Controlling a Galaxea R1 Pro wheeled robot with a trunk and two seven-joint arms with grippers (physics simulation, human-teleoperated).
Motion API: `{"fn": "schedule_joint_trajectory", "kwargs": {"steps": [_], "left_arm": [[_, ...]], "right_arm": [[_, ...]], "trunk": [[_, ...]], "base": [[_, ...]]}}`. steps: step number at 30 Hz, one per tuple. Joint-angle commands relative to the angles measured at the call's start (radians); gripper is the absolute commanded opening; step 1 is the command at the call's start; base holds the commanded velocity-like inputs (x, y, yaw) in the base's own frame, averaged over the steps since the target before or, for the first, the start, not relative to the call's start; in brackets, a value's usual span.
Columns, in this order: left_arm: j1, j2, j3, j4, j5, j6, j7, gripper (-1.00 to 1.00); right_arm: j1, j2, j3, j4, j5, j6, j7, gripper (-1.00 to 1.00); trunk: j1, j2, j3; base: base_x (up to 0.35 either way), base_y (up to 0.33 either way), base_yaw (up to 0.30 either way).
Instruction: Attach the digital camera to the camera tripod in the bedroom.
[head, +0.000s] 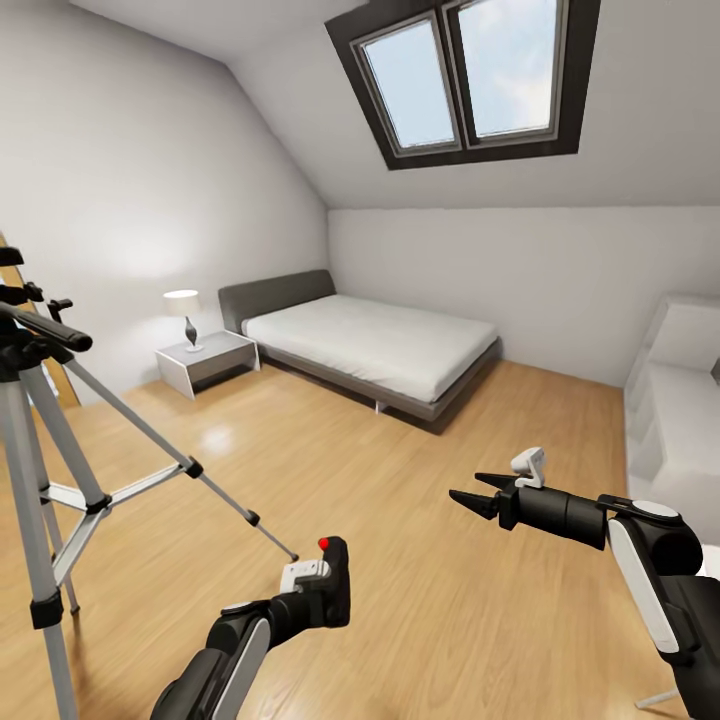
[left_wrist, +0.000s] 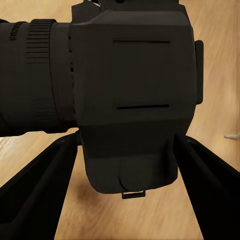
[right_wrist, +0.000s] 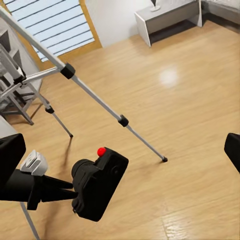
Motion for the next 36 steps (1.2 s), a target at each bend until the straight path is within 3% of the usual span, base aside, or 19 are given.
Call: {"fn": "schedule_joint_trajectory", "kwargs": {"steps": [1, 36], "left_arm": [[-0.001, 0.0, 0.001, -0.001, 0.004, 0.002, -0.001, -1.0], [-0.001, 0.001, 0.007, 0.006, 0.007, -0.031, 0.012, -1.0]], "right_arm": [[-0.001, 0.0, -0.001, 0.0, -0.002, 0.004, 0.002, 1.0], [0.0, 0.0, 0.0, 0.0, -0.003, 0.001, 0.002, 1.0]], "trunk": [[-0.004, 0.007, 0.002], [-0.138, 0.252, 0.112]], "base": [[0.0, 0.0, 0.0], [0.0, 0.0, 0.0]]}}
